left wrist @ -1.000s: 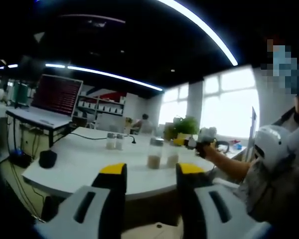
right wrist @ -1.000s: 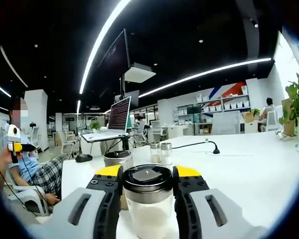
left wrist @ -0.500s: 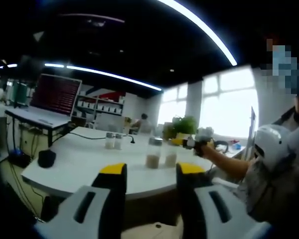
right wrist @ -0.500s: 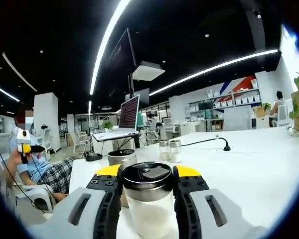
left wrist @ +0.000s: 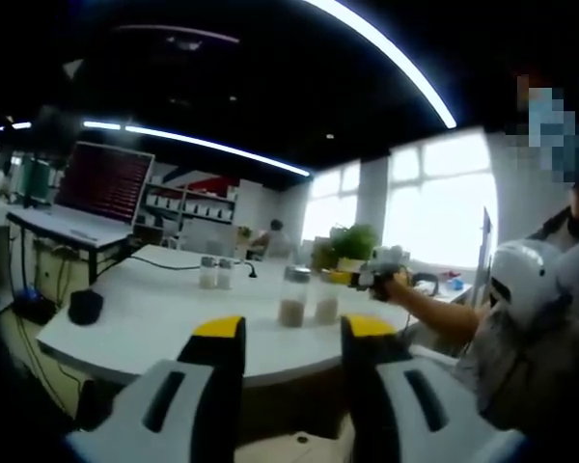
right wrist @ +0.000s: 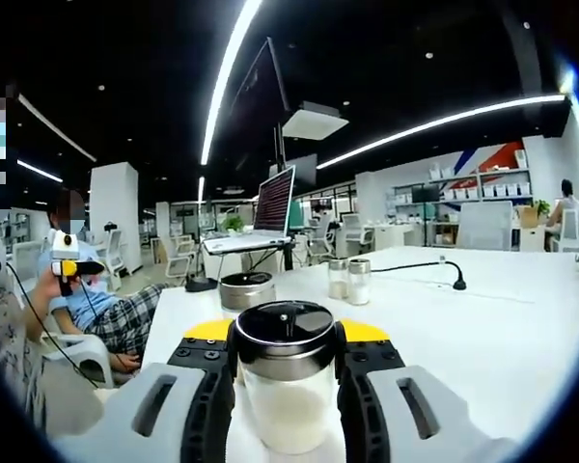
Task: Rotate the seasoning bottle until the label or dispensing opening points toward the visible target arrow and the bottle remains upright within the marked orientation range
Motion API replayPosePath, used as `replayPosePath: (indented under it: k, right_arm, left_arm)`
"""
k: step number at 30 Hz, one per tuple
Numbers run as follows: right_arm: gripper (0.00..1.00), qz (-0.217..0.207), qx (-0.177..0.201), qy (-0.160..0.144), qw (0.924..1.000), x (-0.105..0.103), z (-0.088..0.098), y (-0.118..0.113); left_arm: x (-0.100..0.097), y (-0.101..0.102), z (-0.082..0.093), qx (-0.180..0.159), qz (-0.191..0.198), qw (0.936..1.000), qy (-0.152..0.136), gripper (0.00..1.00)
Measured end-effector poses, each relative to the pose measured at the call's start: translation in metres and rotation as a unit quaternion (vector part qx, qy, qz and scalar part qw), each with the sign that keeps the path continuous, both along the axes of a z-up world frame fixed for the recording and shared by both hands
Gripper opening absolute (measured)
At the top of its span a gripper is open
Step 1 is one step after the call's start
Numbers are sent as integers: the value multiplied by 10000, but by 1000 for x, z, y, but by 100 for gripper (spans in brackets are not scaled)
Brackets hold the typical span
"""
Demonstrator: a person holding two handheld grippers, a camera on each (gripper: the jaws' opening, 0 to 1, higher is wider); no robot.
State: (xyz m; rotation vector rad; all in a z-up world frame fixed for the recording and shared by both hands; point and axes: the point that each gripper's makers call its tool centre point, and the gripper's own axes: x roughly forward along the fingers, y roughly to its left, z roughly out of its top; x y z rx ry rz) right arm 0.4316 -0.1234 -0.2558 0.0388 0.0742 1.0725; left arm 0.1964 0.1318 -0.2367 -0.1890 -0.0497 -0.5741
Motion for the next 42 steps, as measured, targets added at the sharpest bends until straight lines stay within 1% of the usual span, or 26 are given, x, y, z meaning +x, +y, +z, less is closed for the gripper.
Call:
replayPosePath:
  k: [3, 5, 8, 9, 11, 16, 27, 33, 40, 41, 42]
  right_arm:
    - [40, 105, 75, 94, 9999, 0, -2, 0]
    - [39, 151, 68, 96, 9998, -1, -2, 0]
    - [39, 332, -56, -32, 9994, -3, -3, 2]
    - [39, 447, -150, -225, 9986, -4, -4, 2]
    - [39, 493, -91, -154, 9986, -3, -5, 1]
    - [38, 650, -179, -162, 9976, -2, -5, 1]
    - [38, 1105, -516, -118, 9925, -3, -7, 2]
    - [38, 1292, -427, -118, 9906, -4, -7, 3]
    - [39, 1279, -310, -188, 9911, -6, -5, 5]
    - [40, 1329, -272, -199, 9906, -7, -5, 5]
    - [44, 1301, -188, -97, 9913, -7, -4, 5]
  left_arm:
    - [1, 1, -1, 1, 12, 10000, 16, 41]
    - [1, 1, -2, -4, 18, 10000, 26, 41]
    - [1, 1, -2, -4, 23, 10000, 31, 41]
    - [1, 1, -2, -3, 24, 10000, 32, 41]
    - [1, 2, -3, -2, 29, 10000, 38, 41]
    - [1, 4, -3, -16, 50, 10000, 32, 41]
    - [0, 3, -5, 15, 15, 10000, 66, 41]
    - [-1, 3, -5, 14, -1, 10000, 65, 41]
    - [-1, 5, -5, -7, -9, 10000, 75, 41]
    - [0, 5, -5, -11, -7, 10000, 79, 41]
    - [0, 6, -5, 2, -6, 10000, 79, 41]
